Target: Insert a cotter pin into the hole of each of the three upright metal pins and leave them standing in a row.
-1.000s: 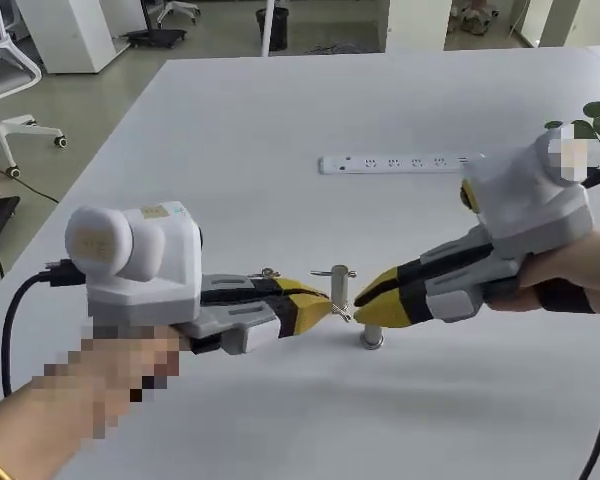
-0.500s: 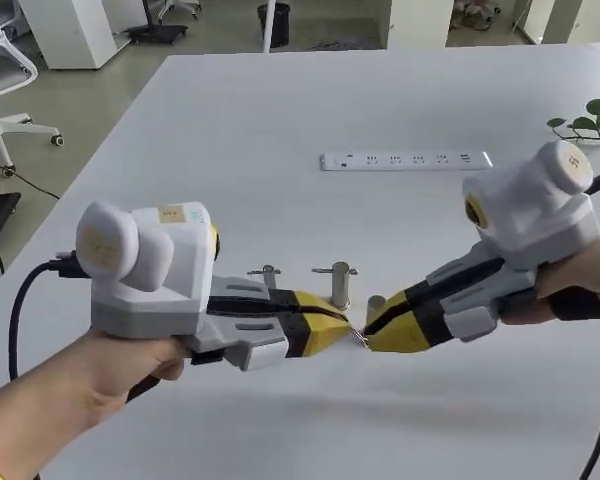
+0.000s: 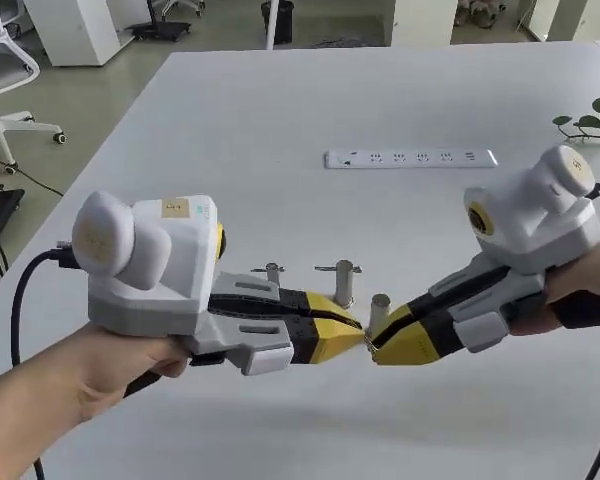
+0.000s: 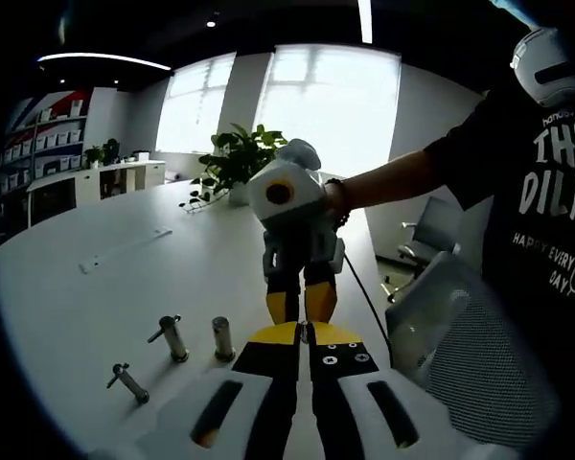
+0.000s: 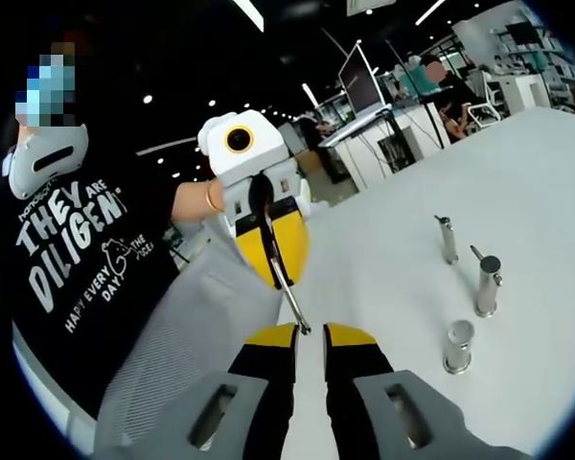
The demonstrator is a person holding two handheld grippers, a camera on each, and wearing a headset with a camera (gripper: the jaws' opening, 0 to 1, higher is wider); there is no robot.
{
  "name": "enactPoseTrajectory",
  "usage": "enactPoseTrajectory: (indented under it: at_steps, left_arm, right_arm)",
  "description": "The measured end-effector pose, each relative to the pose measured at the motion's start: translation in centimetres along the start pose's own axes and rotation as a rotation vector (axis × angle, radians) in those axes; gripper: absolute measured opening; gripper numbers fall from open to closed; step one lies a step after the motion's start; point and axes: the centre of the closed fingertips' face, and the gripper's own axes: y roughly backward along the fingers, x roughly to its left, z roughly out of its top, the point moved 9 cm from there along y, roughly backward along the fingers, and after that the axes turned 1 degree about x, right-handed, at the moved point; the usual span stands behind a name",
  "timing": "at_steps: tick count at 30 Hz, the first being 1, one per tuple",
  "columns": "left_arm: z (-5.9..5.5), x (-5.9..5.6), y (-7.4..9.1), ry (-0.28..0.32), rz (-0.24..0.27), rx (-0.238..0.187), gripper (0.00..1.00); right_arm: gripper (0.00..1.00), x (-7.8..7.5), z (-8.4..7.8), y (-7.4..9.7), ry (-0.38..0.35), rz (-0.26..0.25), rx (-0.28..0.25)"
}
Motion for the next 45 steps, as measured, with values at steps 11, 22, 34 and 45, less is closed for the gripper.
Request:
enactPoseTrajectory:
  at_steps: [11, 22, 34, 45]
  left_arm:
    - [0.1, -0.3, -0.1, -0.019, -0.022, 0.005, 0.01]
    - [-0.1, -0.1, -0.1, -0.006, -0.009, 0.012, 0.01]
    - [-0.8, 0.6, 0.1, 0.027, 0.045, 0.020, 0.01]
    - [-1.3, 1.0, 0.1, 0.036, 0.076, 0.025, 0.01]
  right_arm:
    - [0.03, 0.4, 0.2, -0.5, 0.003, 0.038, -0.001]
    - [0.00, 0.4, 0.0, -0.6, 0.037, 0.024, 0.020]
    - [0.00, 0.0, 0.3, -0.2, 0.112, -0.067, 0.054]
    - [0.00, -0.3, 0.4, 0.0, 0.116, -0.113, 0.074]
